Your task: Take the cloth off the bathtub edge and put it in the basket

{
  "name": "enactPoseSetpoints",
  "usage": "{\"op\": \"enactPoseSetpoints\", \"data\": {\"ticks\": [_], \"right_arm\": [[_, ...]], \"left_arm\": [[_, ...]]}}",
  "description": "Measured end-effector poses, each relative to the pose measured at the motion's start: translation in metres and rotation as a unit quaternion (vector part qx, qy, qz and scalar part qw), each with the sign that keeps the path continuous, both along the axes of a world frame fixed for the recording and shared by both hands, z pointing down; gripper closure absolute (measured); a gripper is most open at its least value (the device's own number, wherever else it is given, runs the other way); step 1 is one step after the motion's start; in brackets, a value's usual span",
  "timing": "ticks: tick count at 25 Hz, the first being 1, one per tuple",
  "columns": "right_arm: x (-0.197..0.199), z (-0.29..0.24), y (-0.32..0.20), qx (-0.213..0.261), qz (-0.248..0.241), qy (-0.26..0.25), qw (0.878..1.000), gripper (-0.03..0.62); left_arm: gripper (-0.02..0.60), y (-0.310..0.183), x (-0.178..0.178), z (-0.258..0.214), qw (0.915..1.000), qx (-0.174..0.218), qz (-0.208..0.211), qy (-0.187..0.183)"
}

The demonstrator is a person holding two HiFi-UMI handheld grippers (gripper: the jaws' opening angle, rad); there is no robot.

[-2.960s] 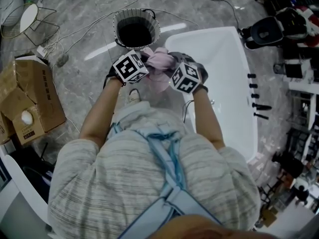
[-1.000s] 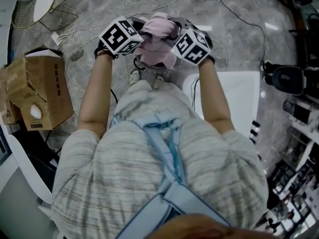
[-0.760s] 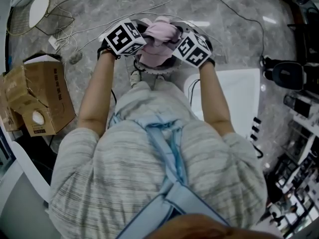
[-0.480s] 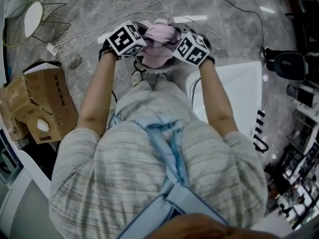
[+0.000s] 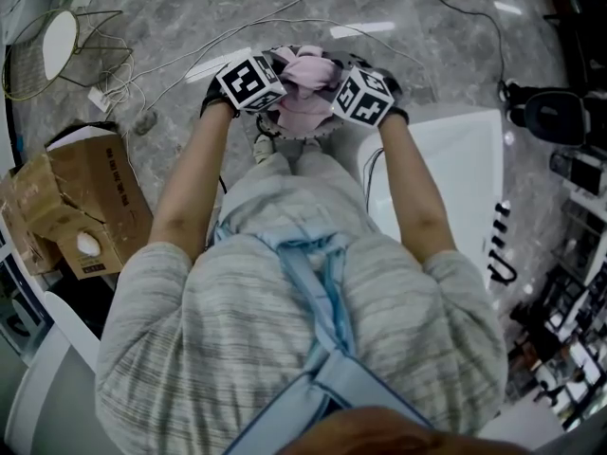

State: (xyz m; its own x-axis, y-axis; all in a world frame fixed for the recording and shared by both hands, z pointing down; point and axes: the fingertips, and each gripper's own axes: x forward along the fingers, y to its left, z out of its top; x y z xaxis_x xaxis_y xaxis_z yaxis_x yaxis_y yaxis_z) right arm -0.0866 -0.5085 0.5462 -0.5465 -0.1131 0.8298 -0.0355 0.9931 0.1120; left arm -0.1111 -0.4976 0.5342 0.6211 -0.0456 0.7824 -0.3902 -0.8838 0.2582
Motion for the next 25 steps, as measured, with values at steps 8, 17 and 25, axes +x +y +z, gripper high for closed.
{"op": "enactPoseSetpoints", "data": {"ticks": [8,17,25], "right_arm": [[0.015,0.035,0.007,-0.005,-0.006,0.089,0.996,0.372],[0.028,0.056,0.016,-0.002,-0.016,0.134,0.991,0.337],[0.030,0.046,0.008,-0.018,0.019,0.099,0.995,0.333]], "left_arm": [[0.471,-0.005,0.007,0.024,0.9961,0.024,0.033,-0.079],[0.462,0.010,0.006,0.056,0.9908,0.012,0.031,-0.131],[0.428,0.015,-0.012,0.069,0.9873,0.007,0.027,-0.156]]}}
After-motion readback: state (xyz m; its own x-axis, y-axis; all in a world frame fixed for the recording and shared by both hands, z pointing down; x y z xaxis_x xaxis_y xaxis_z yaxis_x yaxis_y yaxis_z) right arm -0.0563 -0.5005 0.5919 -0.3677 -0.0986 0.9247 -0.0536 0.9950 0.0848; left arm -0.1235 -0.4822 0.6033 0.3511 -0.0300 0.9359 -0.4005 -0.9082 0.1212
